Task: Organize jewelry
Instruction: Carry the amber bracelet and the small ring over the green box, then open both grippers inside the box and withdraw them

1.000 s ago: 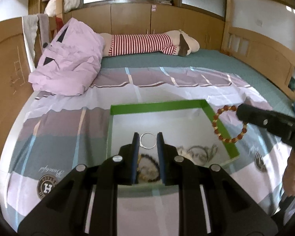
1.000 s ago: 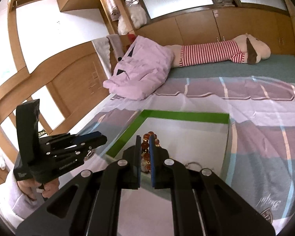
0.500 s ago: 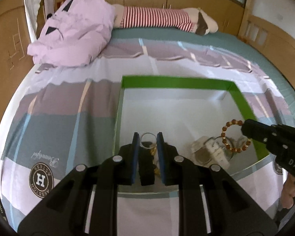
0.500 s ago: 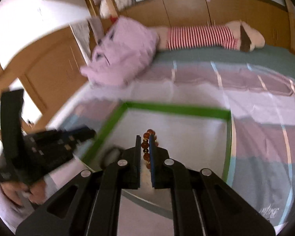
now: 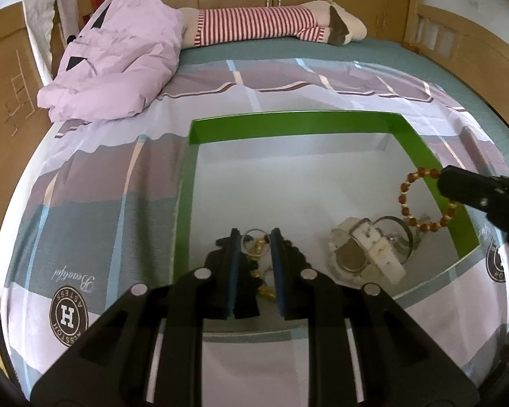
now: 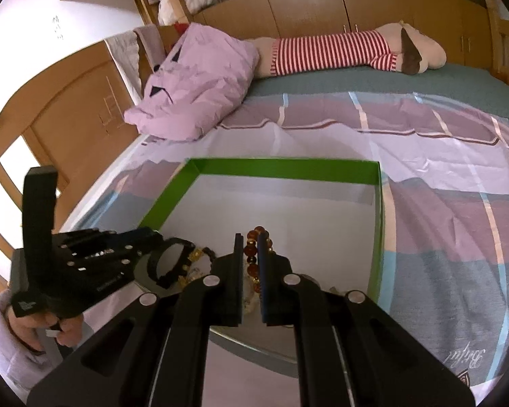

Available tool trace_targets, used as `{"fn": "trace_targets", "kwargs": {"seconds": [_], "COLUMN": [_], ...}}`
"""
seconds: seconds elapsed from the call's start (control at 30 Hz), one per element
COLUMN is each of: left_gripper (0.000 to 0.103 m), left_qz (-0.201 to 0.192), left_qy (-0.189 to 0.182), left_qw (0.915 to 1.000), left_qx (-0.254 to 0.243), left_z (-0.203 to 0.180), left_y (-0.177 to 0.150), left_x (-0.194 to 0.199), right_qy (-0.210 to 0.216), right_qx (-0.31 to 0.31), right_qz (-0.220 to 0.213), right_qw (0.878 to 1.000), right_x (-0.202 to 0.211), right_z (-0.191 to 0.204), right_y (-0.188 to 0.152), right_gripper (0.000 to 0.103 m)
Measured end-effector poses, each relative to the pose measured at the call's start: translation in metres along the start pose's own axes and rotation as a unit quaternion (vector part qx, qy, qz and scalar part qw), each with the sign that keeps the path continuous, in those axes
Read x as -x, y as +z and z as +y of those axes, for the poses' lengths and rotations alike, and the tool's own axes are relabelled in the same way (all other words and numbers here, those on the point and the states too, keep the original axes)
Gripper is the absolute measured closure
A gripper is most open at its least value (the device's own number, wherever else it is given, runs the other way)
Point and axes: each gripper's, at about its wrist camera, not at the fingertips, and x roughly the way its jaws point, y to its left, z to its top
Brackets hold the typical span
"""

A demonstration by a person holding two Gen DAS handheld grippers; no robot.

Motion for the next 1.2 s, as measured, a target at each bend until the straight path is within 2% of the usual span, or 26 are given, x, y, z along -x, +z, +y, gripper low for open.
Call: {"fn": "trace_targets", "kwargs": {"seconds": [0.13, 0.93, 0.97, 1.03, 1.07, 1.1, 1.13, 1.17, 1.2], "left_gripper": [0.086, 0.085, 0.084, 0.071, 0.070, 0.066, 0.058, 0.052, 0.041], "left_qz": [0.005, 0.012, 0.012, 0.011, 0.009, 0.007, 0.005, 0.002, -0.001], "left_qy": [-0.002, -0.002, -0.002, -0.004, -0.004, -0.005, -0.005, -0.003, -0.002], "left_qw": [1.0000, 0.9999, 0.9999, 0.9999, 0.9999, 0.9999, 0.9999, 0.9999, 0.9998], "left_qx": [-0.007, -0.003, 0.000, 0.008, 0.010, 0.010, 0.010, 0.013, 0.019], "left_z": [-0.005, -0.005, -0.004, -0.002, -0.001, -0.001, -0.002, -0.001, -0.001], "left_y": [-0.003, -0.005, -0.005, -0.004, -0.004, -0.003, -0.003, -0.002, -0.001], "left_x": [-0.002, -0.005, -0.005, -0.004, -0.002, -0.001, 0.000, 0.003, 0.006], "right_qy": [-0.019, -0.032, -0.032, -0.034, -0.035, -0.037, -0.037, -0.036, -0.031], "right_qx": [0.011, 0.025, 0.025, 0.024, 0.024, 0.020, 0.015, 0.006, -0.003], "right_qz": [0.010, 0.026, 0.026, 0.025, 0.023, 0.019, 0.017, 0.012, 0.006], "right_qw": [1.000, 0.999, 0.999, 0.999, 0.999, 0.999, 0.999, 0.999, 0.999], "right_x": [-0.005, -0.017, -0.017, -0.017, -0.016, -0.016, -0.015, -0.014, -0.012], "right_z": [0.002, 0.008, 0.008, 0.008, 0.008, 0.007, 0.006, 0.005, 0.002], "right_y": [-0.003, -0.008, -0.008, -0.008, -0.008, -0.007, -0.007, -0.006, -0.006], "right_gripper": [0.096, 0.096, 0.096, 0.095, 0.094, 0.084, 0.065, 0.057, 0.052]}}
